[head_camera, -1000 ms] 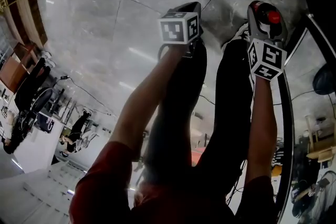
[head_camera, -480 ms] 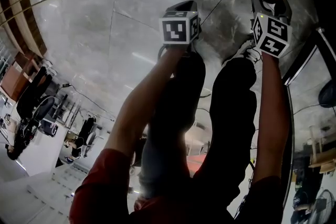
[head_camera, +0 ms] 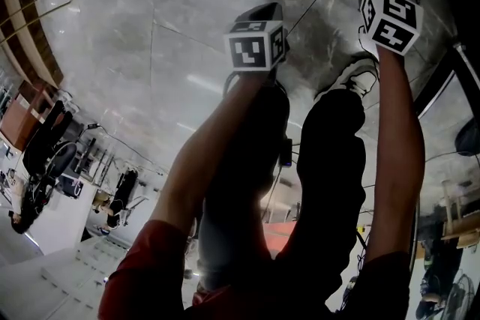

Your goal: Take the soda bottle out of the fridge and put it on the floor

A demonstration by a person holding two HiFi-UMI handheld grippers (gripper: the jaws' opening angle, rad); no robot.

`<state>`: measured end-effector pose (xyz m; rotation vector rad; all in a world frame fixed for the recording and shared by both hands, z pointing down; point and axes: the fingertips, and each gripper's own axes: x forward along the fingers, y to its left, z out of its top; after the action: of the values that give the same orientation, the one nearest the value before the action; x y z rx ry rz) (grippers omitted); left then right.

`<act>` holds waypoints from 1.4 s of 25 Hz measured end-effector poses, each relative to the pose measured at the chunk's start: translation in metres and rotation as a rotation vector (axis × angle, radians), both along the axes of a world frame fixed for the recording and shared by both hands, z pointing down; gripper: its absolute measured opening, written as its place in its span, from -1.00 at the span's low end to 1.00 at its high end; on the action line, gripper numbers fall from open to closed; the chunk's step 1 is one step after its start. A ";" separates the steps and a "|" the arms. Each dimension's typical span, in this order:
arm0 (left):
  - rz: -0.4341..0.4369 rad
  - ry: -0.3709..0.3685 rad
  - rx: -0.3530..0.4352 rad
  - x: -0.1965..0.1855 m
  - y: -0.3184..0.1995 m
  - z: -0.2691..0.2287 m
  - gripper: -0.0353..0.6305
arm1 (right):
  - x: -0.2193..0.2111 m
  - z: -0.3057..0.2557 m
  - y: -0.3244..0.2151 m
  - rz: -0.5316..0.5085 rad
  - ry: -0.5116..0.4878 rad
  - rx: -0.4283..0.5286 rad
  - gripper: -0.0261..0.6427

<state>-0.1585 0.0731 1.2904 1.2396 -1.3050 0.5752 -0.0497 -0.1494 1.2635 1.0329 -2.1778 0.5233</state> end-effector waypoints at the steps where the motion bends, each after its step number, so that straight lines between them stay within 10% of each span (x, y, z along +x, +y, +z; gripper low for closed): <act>1: -0.017 0.003 -0.006 0.000 -0.001 0.000 -0.90 | 0.000 0.001 -0.001 0.003 -0.004 0.008 -0.01; 12: 0.075 -0.004 0.030 0.012 0.009 -0.020 -0.90 | 0.007 -0.003 0.029 0.004 0.011 0.060 -0.01; 35: -0.011 0.017 -0.002 0.012 0.036 -0.053 -0.90 | 0.022 -0.006 0.083 -0.028 0.049 -0.148 0.00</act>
<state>-0.1466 0.1093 1.2373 1.2329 -1.2959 0.5564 -0.0277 -0.0662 1.2575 0.9253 -2.0740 0.6297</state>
